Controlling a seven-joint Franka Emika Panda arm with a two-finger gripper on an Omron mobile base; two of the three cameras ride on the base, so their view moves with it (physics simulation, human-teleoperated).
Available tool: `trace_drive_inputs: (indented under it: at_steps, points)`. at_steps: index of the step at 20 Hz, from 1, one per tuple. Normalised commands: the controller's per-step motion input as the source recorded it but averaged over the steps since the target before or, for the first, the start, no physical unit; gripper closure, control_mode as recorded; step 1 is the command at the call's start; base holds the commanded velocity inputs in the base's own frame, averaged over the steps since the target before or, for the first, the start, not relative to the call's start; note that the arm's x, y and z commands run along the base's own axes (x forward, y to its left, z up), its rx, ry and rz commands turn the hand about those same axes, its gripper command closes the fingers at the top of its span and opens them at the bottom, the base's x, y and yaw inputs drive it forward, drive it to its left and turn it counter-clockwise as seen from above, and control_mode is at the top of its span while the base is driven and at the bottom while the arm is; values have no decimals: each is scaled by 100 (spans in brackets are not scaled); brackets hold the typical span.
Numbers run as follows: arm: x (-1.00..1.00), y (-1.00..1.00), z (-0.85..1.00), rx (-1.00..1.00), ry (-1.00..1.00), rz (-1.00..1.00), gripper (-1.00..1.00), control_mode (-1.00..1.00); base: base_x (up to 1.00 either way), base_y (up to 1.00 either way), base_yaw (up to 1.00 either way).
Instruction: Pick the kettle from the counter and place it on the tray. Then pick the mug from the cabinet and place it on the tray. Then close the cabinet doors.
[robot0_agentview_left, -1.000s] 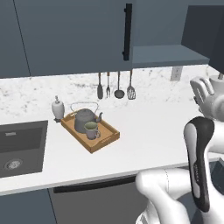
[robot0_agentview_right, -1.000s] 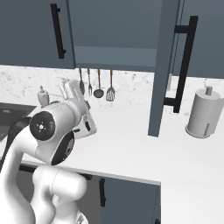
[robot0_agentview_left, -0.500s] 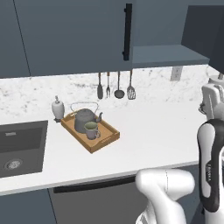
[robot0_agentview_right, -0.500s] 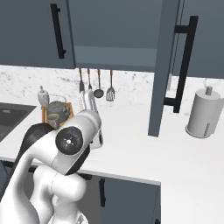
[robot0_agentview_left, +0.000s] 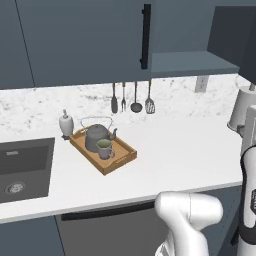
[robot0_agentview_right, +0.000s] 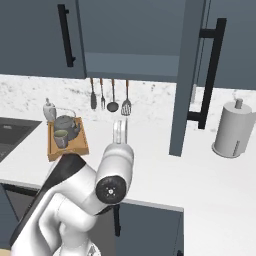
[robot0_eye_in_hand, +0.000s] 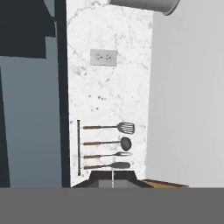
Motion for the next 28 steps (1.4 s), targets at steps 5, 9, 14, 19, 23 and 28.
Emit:
trace_drive_inputs:
  at_steps: [5, 9, 14, 19, 23, 28]
  points:
    - [0, -24, -19, 9, 0, 0, 100, -100, 0, 0, 0]
    - [0, -18, -4, 2, 2, 0, 100, -100, 0, 0, 0]
    - [0, -41, 0, 18, 1, 0, 100, -100, 0, 0, 0]
    - [0, -57, -1, 27, 0, 0, 100, -100, 0, 0, 0]
    - [0, -54, -4, 19, 0, 0, 100, -100, 0, 0, 0]
    - [0, -44, 0, 14, 0, 0, 100, -100, 0, 0, 0]
